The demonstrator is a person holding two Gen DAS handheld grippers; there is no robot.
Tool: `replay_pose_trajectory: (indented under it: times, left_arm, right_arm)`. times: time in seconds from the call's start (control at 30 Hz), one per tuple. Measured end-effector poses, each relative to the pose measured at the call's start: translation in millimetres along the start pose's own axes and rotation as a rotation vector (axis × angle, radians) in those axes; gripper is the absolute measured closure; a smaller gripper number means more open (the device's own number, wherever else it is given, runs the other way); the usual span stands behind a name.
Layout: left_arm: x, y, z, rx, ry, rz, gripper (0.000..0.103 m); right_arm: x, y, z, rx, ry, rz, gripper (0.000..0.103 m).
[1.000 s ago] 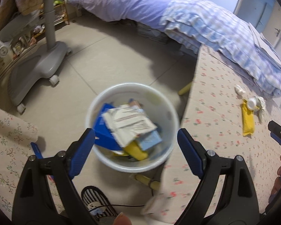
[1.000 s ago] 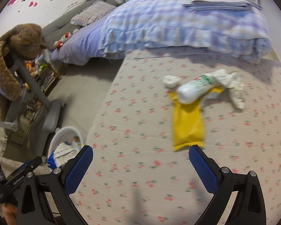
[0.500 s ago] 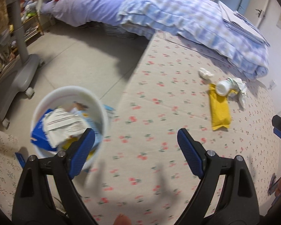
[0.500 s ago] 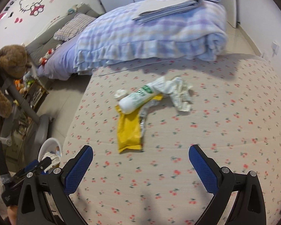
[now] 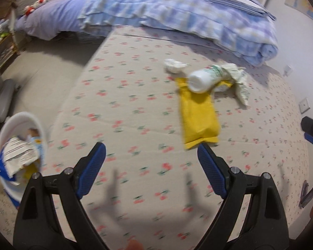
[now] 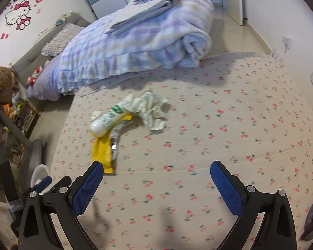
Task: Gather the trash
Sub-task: 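Grasp the yellow snack packet with the left tool, then grasp the crumpled white tissue with the right tool while the left tool holds the packet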
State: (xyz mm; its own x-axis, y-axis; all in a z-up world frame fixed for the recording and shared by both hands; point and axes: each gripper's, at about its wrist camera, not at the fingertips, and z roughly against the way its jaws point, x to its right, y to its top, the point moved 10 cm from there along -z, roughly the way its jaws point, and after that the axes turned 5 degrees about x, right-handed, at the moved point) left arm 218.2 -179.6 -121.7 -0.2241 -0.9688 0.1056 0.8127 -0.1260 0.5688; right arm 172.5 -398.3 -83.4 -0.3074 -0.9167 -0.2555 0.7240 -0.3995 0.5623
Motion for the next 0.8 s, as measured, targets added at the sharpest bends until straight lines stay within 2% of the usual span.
replay_pose_trajectory:
  times: [0.23, 0.33, 0.43, 0.5, 0.6, 0.7, 0.8]
  left_arm:
    - [48, 4, -27, 0.027, -0.098, -0.051, 0.014]
    - [59, 9, -37, 0.045, -0.11, -0.059, 0.015]
    - [65, 12, -47, 0.052, -0.102, -0.075, 0.021]
    - [63, 12, -53, 0.042, -0.086, -0.08, 0.027]
    - [59, 10, -63, 0.012, -0.078, -0.067, 0.052]
    - [60, 9, -62, 0.01, -0.084, -0.091, 0.063]
    - [59, 8, -55, 0.006, -0.09, -0.115, 0.068]
  right_arm:
    - [35, -2, -8, -0.025, -0.042, -0.028, 0.0]
    - [47, -2, -9, -0.027, -0.056, -0.045, 0.0]
    - [58, -2, -14, -0.03, -0.063, -0.074, 0.0]
    - [62, -1, -18, -0.034, -0.065, -0.088, 0.0]
    - [61, 0, -26, -0.04, -0.063, -0.096, 0.0]
    - [53, 4, -36, -0.041, -0.05, -0.091, 0.0]
    - [43, 8, -47, -0.035, -0.038, -0.078, 0.0]
